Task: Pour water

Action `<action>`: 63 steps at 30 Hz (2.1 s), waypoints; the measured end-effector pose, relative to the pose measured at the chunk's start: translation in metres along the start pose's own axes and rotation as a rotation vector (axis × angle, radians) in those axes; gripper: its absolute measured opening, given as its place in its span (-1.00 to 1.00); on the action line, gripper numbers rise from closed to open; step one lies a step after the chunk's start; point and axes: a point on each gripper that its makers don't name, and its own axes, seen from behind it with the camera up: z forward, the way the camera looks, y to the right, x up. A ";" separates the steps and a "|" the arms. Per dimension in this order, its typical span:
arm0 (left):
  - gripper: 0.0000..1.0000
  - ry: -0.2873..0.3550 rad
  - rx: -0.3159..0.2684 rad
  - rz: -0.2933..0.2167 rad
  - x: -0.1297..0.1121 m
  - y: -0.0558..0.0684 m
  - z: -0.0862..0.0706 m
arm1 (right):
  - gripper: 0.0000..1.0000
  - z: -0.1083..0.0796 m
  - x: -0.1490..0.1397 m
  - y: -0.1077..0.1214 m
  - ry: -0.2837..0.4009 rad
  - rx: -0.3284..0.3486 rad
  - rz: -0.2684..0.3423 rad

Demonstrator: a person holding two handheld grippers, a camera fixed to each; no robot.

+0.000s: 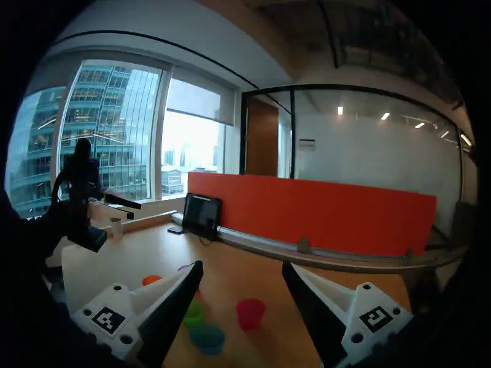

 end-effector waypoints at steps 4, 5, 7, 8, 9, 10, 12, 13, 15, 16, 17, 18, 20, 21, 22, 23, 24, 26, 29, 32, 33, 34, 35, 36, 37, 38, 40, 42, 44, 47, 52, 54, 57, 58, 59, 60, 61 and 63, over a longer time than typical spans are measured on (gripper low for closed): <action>0.98 -0.015 -0.016 0.008 -0.004 0.003 0.004 | 1.00 0.001 -0.007 -0.006 -0.033 0.022 -0.021; 0.98 -0.021 -0.022 0.011 -0.006 0.004 0.005 | 1.00 0.001 -0.010 -0.007 -0.040 0.026 -0.025; 0.98 -0.036 -0.036 0.017 -0.010 0.007 0.007 | 1.00 0.000 -0.015 -0.009 -0.055 0.035 -0.032; 0.98 -0.045 -0.044 0.020 -0.013 0.009 0.008 | 1.00 0.000 -0.017 -0.010 -0.063 0.041 -0.035; 0.98 -0.053 -0.051 0.023 -0.016 0.011 0.009 | 1.00 -0.001 -0.020 -0.011 -0.071 0.046 -0.037; 0.98 -0.062 -0.058 0.029 -0.018 0.013 0.011 | 1.00 -0.001 -0.024 -0.012 -0.080 0.050 -0.039; 0.98 -0.077 -0.069 0.038 -0.022 0.016 0.014 | 1.00 -0.001 -0.029 -0.014 -0.098 0.056 -0.041; 0.98 -0.083 -0.073 0.042 -0.024 0.017 0.015 | 1.00 -0.001 -0.033 -0.015 -0.107 0.060 -0.043; 0.97 -0.095 -0.079 0.049 -0.028 0.020 0.018 | 1.00 -0.001 -0.039 -0.018 -0.123 0.067 -0.046; 0.97 -0.101 -0.084 0.052 -0.030 0.022 0.020 | 1.00 -0.001 -0.041 -0.020 -0.130 0.070 -0.048; 0.98 -0.106 -0.089 0.055 -0.032 0.023 0.022 | 1.00 -0.001 -0.044 -0.021 -0.136 0.074 -0.050; 0.98 -0.112 -0.094 0.057 -0.034 0.025 0.023 | 1.00 -0.001 -0.046 -0.022 -0.143 0.077 -0.052; 0.98 -0.127 -0.105 0.063 -0.038 0.028 0.026 | 1.00 -0.001 -0.051 -0.025 -0.152 0.081 -0.055; 0.98 -0.135 -0.110 0.065 -0.040 0.029 0.027 | 1.00 -0.002 -0.053 -0.026 -0.157 0.083 -0.056; 0.98 -0.144 -0.116 0.069 -0.043 0.032 0.028 | 1.00 -0.002 -0.056 -0.027 -0.162 0.086 -0.057; 0.97 -0.152 -0.121 0.072 -0.045 0.034 0.030 | 1.00 -0.002 -0.058 -0.028 -0.166 0.089 -0.057; 0.97 -0.160 -0.126 0.075 -0.048 0.036 0.031 | 1.00 -0.003 -0.060 -0.029 -0.170 0.092 -0.058; 0.97 -0.175 -0.133 0.083 -0.053 0.039 0.034 | 1.00 -0.003 -0.065 -0.031 -0.181 0.095 -0.058; 0.98 -0.196 -0.142 0.094 -0.061 0.043 0.037 | 1.00 -0.003 -0.071 -0.033 -0.194 0.098 -0.057; 0.97 -0.216 -0.153 0.101 -0.068 0.047 0.040 | 1.00 -0.004 -0.075 -0.034 -0.204 0.101 -0.054; 0.97 -0.223 -0.158 0.103 -0.071 0.048 0.040 | 1.00 -0.004 -0.077 -0.035 -0.206 0.102 -0.053; 0.97 -0.229 -0.162 0.104 -0.073 0.050 0.041 | 1.00 -0.004 -0.078 -0.036 -0.208 0.102 -0.052; 0.97 -0.235 -0.167 0.105 -0.075 0.051 0.042 | 1.00 -0.005 -0.080 -0.036 -0.210 0.103 -0.052; 0.98 -0.242 -0.171 0.105 -0.077 0.052 0.043 | 1.00 -0.005 -0.081 -0.037 -0.212 0.103 -0.052; 0.98 -0.247 -0.174 0.106 -0.079 0.053 0.044 | 1.00 -0.005 -0.083 -0.038 -0.215 0.105 -0.051; 0.98 -0.252 -0.176 0.106 -0.081 0.054 0.044 | 1.00 -0.006 -0.085 -0.038 -0.218 0.107 -0.050; 0.98 -0.262 -0.182 0.106 -0.085 0.056 0.046 | 1.00 -0.007 -0.088 -0.040 -0.224 0.109 -0.049; 0.97 -0.269 -0.188 0.107 -0.087 0.058 0.047 | 1.00 -0.007 -0.092 -0.041 -0.230 0.111 -0.047; 0.97 -0.275 -0.197 0.106 -0.090 0.061 0.048 | 1.00 -0.008 -0.095 -0.041 -0.237 0.112 -0.045; 0.98 -0.287 -0.213 0.103 -0.095 0.067 0.051 | 1.00 -0.008 -0.101 -0.042 -0.246 0.113 -0.042; 0.98 -0.310 -0.227 0.106 -0.107 0.075 0.056 | 1.00 -0.009 -0.111 -0.044 -0.263 0.115 -0.037; 0.98 -0.320 -0.233 0.108 -0.112 0.078 0.058 | 1.00 -0.009 -0.115 -0.044 -0.269 0.115 -0.038; 0.98 -0.338 -0.245 0.109 -0.120 0.083 0.062 | 1.00 -0.010 -0.122 -0.044 -0.282 0.115 -0.041; 0.98 -0.344 -0.247 0.109 -0.123 0.084 0.064 | 1.00 -0.010 -0.123 -0.043 -0.285 0.114 -0.041; 0.98 -0.349 -0.249 0.109 -0.125 0.086 0.066 | 1.00 -0.010 -0.124 -0.043 -0.288 0.113 -0.042; 0.98 -0.354 -0.251 0.109 -0.127 0.087 0.067 | 1.00 -0.010 -0.126 -0.042 -0.291 0.112 -0.042; 0.97 -0.360 -0.254 0.108 -0.129 0.089 0.069 | 1.00 -0.010 -0.126 -0.042 -0.292 0.111 -0.042; 0.98 -0.370 -0.260 0.106 -0.133 0.092 0.071 | 1.00 -0.010 -0.128 -0.042 -0.293 0.110 -0.042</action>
